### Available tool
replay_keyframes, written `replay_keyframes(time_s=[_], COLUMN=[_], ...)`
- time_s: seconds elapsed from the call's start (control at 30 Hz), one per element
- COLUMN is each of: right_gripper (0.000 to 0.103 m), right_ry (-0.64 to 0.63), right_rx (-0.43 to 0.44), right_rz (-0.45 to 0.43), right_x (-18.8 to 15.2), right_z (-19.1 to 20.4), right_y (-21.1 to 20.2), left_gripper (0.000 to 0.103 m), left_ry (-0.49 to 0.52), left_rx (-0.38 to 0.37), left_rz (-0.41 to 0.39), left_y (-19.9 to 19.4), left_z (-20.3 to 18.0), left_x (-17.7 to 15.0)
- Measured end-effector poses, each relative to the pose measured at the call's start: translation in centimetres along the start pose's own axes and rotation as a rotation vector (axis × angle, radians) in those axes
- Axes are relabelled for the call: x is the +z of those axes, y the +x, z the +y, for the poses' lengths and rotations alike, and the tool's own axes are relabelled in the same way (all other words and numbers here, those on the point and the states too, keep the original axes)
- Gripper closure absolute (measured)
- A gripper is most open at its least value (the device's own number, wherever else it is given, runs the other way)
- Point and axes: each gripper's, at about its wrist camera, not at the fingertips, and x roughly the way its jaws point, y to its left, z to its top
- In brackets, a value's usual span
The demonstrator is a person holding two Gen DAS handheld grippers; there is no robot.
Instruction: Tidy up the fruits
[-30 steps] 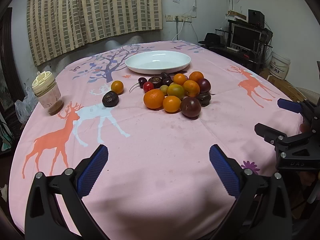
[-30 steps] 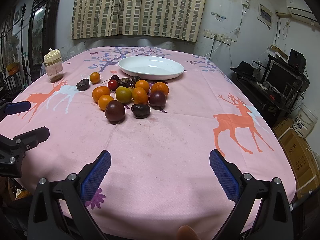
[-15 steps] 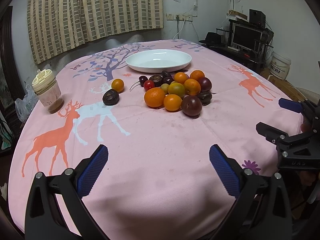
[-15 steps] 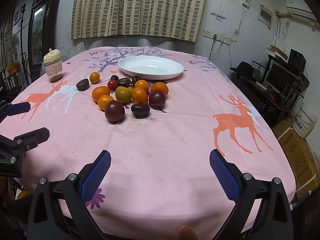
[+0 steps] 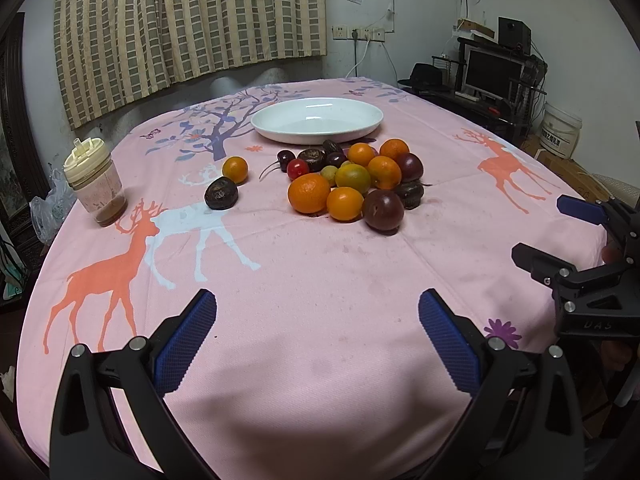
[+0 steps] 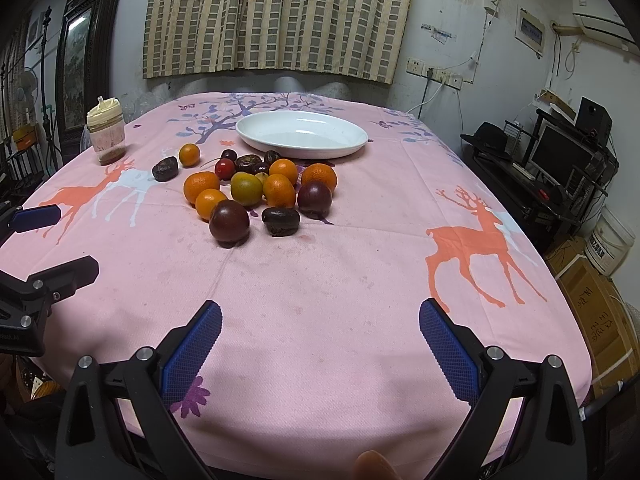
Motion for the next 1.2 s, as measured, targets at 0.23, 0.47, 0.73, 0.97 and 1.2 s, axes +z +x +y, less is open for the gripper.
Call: replay_keyframes(time_s=[0.23, 0.47, 0.73, 0.97, 1.2], right_gripper=[0.004, 0.004, 0.004, 0.004, 0.004], right_ry=[-0.001, 0.0, -0.001, 0.0, -0.001], right_rx=[0.001, 0.0, 0.0, -0.001, -0.001], right_rz=[0.0, 0.0, 0.0, 0.002, 0.003], right_x=[0.0, 0.0, -0.02, -0.04, 0.01], right_z=[-0.02, 0.02, 0.22, 0.0, 0.16], right_y=[0.07, 0.13, 0.17, 0.18, 0.31], left_gripper=[0.004, 0.004, 0.004, 0.004, 0.004], left_ry=[-0.001, -0.001, -0.001, -0.001, -0.001], left_rx=[0.0, 0.0, 0.001, 0.0, 0.0], left_rz=[0.002, 0.001, 0.003, 0.004, 0.005], left_y=[0.03, 0.06, 0.08, 0.17, 0.2], left_z=[0.05, 0.01, -0.03, 0.0, 0.0], left_x=[-0.01, 0.01, 0.07, -0.01, 0.0])
